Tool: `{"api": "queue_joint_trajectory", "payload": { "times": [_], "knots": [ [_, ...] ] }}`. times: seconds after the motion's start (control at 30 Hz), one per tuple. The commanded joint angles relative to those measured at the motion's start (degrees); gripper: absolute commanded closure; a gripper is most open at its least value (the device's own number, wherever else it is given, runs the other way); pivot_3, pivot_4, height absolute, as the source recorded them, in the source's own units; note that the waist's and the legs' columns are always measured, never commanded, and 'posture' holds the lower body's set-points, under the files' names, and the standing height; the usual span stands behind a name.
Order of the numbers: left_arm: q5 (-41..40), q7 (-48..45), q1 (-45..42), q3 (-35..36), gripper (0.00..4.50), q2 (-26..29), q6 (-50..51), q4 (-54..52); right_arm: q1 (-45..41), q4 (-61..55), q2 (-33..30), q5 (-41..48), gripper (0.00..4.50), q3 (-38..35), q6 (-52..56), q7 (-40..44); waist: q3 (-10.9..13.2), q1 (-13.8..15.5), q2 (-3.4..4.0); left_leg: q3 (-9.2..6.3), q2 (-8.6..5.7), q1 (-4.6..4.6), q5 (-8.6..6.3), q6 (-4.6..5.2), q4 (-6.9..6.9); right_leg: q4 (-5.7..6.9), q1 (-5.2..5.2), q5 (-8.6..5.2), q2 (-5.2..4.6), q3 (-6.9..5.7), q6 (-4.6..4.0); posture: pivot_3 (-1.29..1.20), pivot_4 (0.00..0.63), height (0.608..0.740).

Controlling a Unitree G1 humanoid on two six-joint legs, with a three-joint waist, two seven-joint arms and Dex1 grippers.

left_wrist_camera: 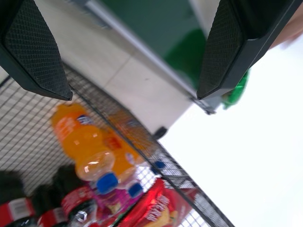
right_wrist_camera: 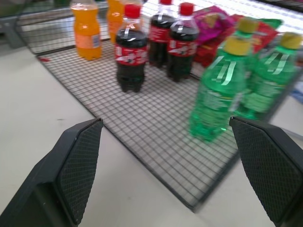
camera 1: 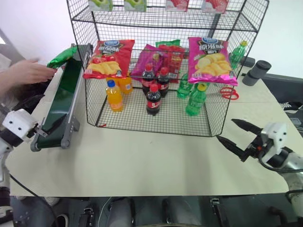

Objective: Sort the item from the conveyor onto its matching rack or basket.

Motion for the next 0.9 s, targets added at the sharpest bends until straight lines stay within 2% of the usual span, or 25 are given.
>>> {"api": "queue_joint_trajectory", "payload": {
  "times": [0.03,0.67,0.8,0.9],
  "knots": [
    [-0.3,0.7,-0.7,0.2,0.0,1.0,-2.1,0.9,-1.5,0.9,-0.4,0.1,0.03,-1.2,-1.2,-0.1,0.0,0.0,-0.02,0.0,0.0,0.0,0.0,0.0,0.0,0.0,0.0,0.0,0.0,-0.01,0.0,0.0,0.15,0.74],
    [0.6,-0.8,-7.3,-5.1,0.0,1.0,-7.9,12.0,3.2,-1.6,-0.4,0.4,0.03,-4.2,-1.8,-1.3,0.0,-0.6,-0.02,0.01,0.03,0.01,0.0,0.0,0.0,0.03,-0.02,0.0,0.09,-0.05,0.01,0.0,0.15,0.74],
    [2.0,-1.1,-7.2,-5.6,0.0,2.2,-13.1,14.5,2.5,-3.0,-0.2,1.6,0.03,-3.4,-0.3,-2.0,0.0,-0.5,-0.02,0.02,0.03,0.01,0.0,0.0,0.0,0.04,-0.03,0.0,0.09,-0.07,0.01,0.0,0.15,0.74],
    [6.8,3.9,-6.8,-4.9,0.0,3.4,-19.6,16.3,0.6,-4.4,0.2,1.9,0.03,-0.9,0.9,-2.5,0.0,-0.6,-0.02,0.02,0.03,0.02,0.0,0.0,0.01,0.05,-0.03,0.01,0.08,-0.06,0.01,0.0,0.15,0.74]
  ]
}}
